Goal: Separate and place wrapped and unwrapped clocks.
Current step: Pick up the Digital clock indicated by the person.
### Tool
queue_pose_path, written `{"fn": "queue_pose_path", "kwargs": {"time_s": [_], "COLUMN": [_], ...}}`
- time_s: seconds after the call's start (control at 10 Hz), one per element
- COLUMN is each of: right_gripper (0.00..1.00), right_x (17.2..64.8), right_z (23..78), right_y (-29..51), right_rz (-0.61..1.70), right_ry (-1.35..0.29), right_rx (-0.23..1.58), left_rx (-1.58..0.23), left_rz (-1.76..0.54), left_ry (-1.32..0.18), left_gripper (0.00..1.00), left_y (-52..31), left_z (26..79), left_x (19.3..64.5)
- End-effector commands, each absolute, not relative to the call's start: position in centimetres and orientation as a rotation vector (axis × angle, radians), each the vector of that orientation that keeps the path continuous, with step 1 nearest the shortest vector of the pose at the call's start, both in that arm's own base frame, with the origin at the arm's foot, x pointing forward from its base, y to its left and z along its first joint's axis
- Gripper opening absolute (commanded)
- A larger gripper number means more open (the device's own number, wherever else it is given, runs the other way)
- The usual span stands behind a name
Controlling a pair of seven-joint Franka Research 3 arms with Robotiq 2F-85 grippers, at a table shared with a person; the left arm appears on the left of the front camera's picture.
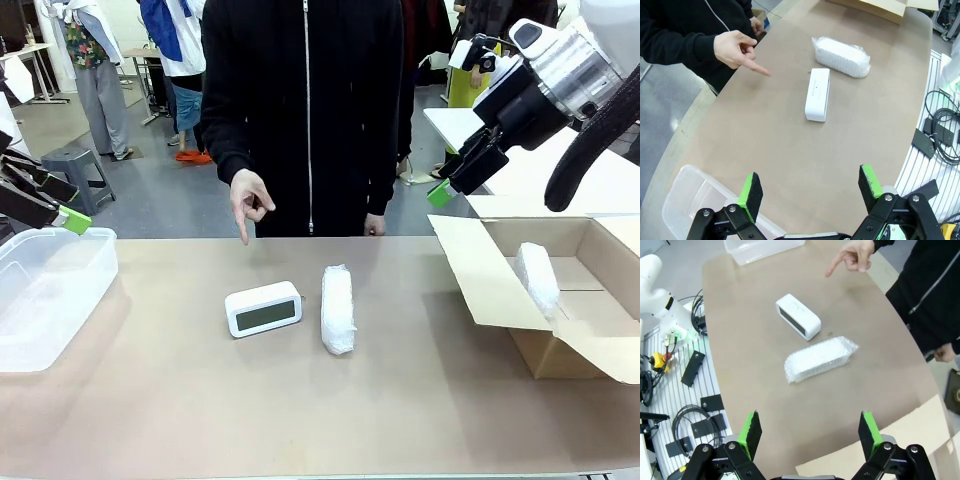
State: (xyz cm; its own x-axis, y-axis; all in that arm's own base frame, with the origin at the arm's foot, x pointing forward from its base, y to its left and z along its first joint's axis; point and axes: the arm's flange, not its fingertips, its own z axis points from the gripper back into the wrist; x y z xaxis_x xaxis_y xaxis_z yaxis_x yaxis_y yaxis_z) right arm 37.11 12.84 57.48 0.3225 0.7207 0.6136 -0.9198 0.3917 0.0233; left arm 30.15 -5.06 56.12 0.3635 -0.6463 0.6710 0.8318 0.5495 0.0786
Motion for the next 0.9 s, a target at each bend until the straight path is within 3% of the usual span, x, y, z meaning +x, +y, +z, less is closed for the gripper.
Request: {"fn": "queue_pose_path", "kwargs": {"time_s": [0.0,0.8], "right_gripper": [1.0,1.0], "right_x": [37.4,37.4], "right_z": [57.58,57.58], "right_y": [12.88,12.88], "right_rz": [1.12,1.12], "right_ry": [-0.567,-0.567], "right_rx": [0.423,0.423], "left_rx": [-0.308,-0.308], "left_rz": [-0.979,-0.979], "left_ry": [-0.717,-0.717], "left_gripper": [1.0,1.0], "left_y": [-4.92,-4.92], "left_z": [56.02,56.02], "left_x": [30.24,30.24]}}
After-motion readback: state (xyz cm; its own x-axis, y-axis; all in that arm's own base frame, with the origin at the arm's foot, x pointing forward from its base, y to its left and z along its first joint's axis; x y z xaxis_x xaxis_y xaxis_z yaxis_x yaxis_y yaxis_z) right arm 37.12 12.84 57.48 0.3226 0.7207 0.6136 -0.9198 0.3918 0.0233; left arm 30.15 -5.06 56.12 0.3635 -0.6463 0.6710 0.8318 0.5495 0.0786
